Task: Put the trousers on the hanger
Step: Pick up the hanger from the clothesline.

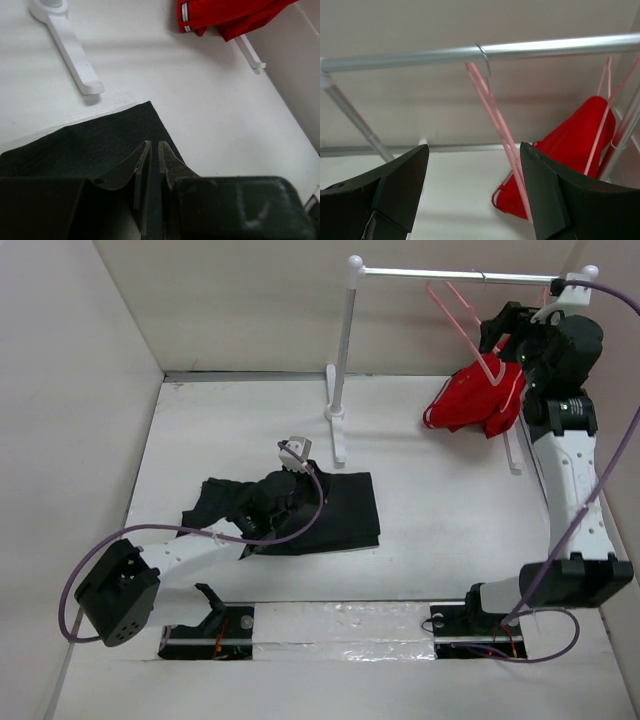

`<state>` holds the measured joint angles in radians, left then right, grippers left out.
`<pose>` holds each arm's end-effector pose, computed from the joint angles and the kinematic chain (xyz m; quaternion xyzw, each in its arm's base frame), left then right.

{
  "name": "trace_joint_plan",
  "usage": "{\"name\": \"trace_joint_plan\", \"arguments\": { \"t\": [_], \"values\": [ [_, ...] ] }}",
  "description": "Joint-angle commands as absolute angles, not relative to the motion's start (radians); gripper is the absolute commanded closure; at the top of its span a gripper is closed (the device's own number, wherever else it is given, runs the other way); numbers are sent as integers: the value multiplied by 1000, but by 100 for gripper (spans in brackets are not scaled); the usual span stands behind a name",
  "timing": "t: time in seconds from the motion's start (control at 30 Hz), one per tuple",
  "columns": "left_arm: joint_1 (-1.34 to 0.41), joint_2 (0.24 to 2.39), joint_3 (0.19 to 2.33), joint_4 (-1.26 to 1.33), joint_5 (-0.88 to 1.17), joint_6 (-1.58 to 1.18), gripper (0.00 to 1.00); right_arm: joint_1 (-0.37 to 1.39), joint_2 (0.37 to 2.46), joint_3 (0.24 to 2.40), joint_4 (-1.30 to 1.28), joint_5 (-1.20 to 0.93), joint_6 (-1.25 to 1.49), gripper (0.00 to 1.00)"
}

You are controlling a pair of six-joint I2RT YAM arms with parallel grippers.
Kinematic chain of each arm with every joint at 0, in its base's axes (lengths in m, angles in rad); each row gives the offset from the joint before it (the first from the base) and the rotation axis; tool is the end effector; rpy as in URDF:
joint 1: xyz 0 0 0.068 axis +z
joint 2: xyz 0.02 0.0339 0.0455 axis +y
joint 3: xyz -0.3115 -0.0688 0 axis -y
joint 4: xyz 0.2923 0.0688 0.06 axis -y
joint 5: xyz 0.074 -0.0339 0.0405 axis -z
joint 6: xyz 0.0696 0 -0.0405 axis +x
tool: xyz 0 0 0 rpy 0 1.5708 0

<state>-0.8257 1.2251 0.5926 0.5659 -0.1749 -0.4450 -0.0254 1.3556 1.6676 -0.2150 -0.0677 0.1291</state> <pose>0.2312 -0.2328 0.2727 0.0790 0.7256 -0.3526 0.5856 0.3560 -0.0043 0.5785 0.0268 0.6715 0.0611 0.7380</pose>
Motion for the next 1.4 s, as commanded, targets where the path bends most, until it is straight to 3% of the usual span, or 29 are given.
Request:
{"name": "trace_joint_plan", "arguments": {
  "t": [0.0, 0.13, 0.33, 0.47, 0.53, 0.57, 0.73, 0.83, 1.0, 1.13, 1.37],
  "values": [
    [-836, 1174, 571, 664, -101, -385, 90, -109, 1465, 1742, -334, -127, 87, 20],
    [-836, 1172, 569, 644, -123, -388, 89, -159, 1554, 1810, -363, -204, 98, 26],
    [-836, 1183, 569, 644, -138, -396, 88, -170, 1563, 1754, -325, -293, 112, 44],
    [-836, 1195, 569, 646, -141, -397, 88, -161, 1559, 1717, -302, -307, 123, 67],
    [-836, 1201, 571, 646, -144, -400, 88, -161, 1560, 1709, -298, -301, 123, 74],
    [-836, 1206, 575, 641, -146, -400, 88, -150, 1562, 1709, -298, -296, 123, 83],
    [-836, 1206, 569, 652, -144, -403, 87, -104, 1549, 1703, -285, -246, 98, 86],
    [-836, 1201, 571, 650, -144, -405, 87, -68, 1540, 1709, -294, -213, 69, 100],
    [-836, 1193, 563, 655, -153, -410, 85, 18, 1483, 1667, -245, -46, 43, 100],
    [-836, 1190, 552, 672, -149, -410, 72, 52, 1433, 1654, -230, 58, 37, 100],
    [-836, 1198, 557, 680, -141, -410, 68, 81, 1402, 1629, -265, 147, 40, 100]
  ]
}}
